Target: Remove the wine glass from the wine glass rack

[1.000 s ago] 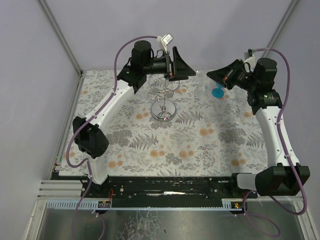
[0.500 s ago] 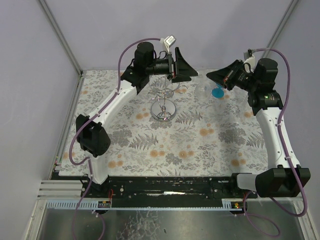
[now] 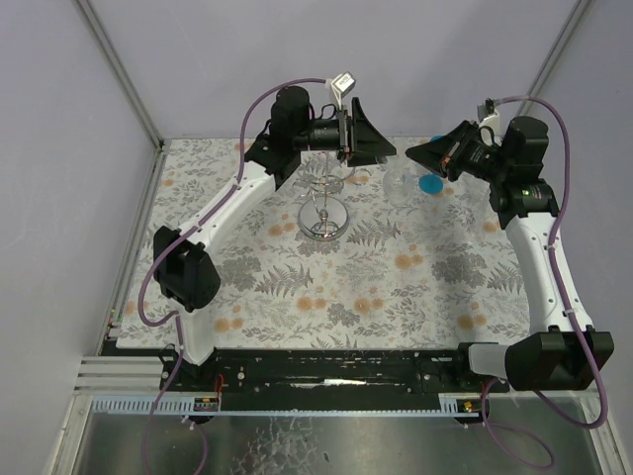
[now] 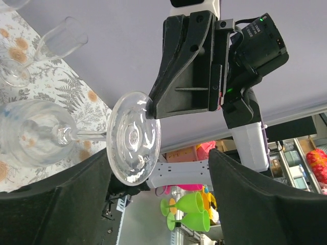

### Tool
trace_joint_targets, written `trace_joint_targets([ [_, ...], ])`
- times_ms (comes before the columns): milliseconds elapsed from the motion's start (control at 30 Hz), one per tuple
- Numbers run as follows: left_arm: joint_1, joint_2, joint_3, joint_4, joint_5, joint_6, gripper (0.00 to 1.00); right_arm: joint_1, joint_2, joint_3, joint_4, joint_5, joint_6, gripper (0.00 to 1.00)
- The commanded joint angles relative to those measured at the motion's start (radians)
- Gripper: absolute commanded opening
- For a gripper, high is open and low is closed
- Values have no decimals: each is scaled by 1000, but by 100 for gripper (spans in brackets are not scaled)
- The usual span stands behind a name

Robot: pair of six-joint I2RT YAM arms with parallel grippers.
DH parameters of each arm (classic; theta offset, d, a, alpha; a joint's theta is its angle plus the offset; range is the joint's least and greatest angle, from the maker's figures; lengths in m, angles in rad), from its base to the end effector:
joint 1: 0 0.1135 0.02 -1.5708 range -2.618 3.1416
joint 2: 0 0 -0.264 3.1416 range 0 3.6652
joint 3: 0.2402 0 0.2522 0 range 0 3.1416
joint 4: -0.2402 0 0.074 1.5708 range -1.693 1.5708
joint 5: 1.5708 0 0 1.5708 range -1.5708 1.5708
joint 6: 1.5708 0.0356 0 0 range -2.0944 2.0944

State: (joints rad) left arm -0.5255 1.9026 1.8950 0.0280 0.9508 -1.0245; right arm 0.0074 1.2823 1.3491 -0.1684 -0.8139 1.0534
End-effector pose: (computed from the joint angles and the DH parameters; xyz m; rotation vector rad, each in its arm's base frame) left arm 0.3713 -0.2488 0.4232 0.4490 1.8814 -1.8526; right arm 0.2830 0.0280 0.4328 0.2820 1.8439 1.4405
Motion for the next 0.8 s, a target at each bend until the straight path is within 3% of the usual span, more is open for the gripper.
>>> trace_joint_targets([
  [0,-13,10,-9,78,27,-23,68,2,-42,5,94,-65,-12,0],
  [267,-17,1,-18,102,38,-45,25,2,-53,-15,122,-89,-16,0],
  [500,-22,-5,-32,134,48,-78,0,3,-64,-32,130,-105,-25,0],
  [700,-30,-15,-32,162,63,-97,0,2,-81,-40,118,-132,-50,0],
  [767,-33,-21,-27,168,74,-94,0,2,-87,-32,96,-128,-68,8],
])
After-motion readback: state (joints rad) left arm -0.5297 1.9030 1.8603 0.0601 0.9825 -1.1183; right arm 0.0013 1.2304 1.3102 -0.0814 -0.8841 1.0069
